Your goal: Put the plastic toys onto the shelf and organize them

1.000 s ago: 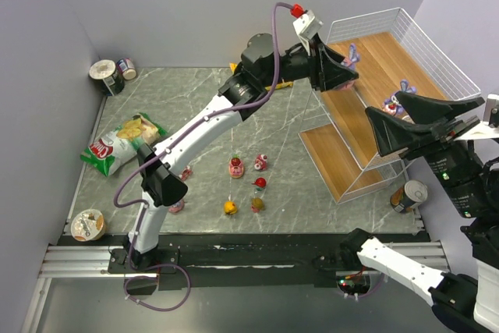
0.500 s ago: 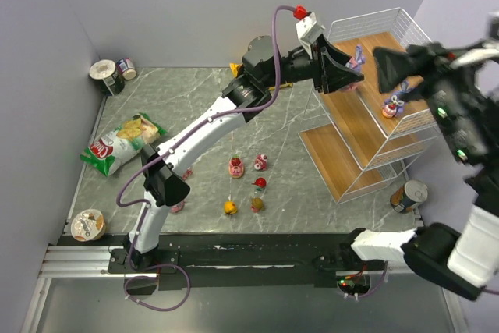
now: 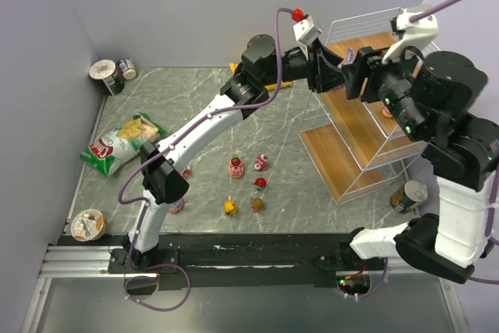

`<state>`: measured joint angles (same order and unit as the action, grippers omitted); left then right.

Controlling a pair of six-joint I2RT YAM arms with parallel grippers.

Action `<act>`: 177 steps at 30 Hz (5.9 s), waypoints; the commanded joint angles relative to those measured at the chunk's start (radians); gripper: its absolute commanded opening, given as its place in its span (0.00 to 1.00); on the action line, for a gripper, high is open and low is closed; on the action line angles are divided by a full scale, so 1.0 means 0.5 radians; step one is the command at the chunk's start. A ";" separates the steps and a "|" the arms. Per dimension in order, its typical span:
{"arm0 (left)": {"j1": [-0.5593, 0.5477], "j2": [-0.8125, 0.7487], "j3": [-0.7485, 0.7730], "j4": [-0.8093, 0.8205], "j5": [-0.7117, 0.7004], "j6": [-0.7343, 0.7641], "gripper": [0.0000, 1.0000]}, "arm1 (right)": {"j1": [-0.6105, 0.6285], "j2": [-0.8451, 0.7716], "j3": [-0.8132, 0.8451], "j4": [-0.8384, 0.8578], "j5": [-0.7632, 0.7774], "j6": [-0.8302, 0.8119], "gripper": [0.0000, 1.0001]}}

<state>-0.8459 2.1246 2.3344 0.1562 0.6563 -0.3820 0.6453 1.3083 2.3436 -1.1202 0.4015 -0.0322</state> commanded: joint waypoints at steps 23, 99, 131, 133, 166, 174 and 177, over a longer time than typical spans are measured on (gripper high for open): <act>-0.198 -0.282 -0.009 -0.220 -0.297 0.473 0.01 | -0.569 0.114 0.086 -0.125 -0.616 0.046 0.66; -0.128 -0.881 -0.843 -0.266 -0.291 0.629 0.96 | -2.088 0.046 -0.558 0.780 -2.420 0.055 0.01; -0.085 -0.887 -0.911 -0.193 -0.224 0.565 0.96 | -2.220 0.068 -0.785 0.866 -2.613 0.172 0.49; -0.085 -0.890 -0.904 -0.199 -0.227 0.568 0.96 | -2.223 0.068 -0.773 0.866 -2.610 0.190 0.53; 0.654 -1.669 -1.898 -1.195 -1.748 -0.405 0.96 | -1.509 -0.098 -0.619 1.164 -2.702 0.381 0.80; 0.925 -1.948 -2.282 -1.671 -1.718 -0.561 0.98 | -1.094 -0.110 -0.714 1.059 -2.509 0.246 0.81; 0.925 -2.107 -2.401 -1.981 -1.638 -0.739 0.99 | -1.036 -0.092 -0.696 1.019 -2.484 0.218 0.81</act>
<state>-0.3824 1.1961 1.1717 -0.6167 -0.2024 -0.6262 0.0917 1.2636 1.9762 -0.5911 -0.8944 0.1242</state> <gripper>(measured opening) 0.983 0.812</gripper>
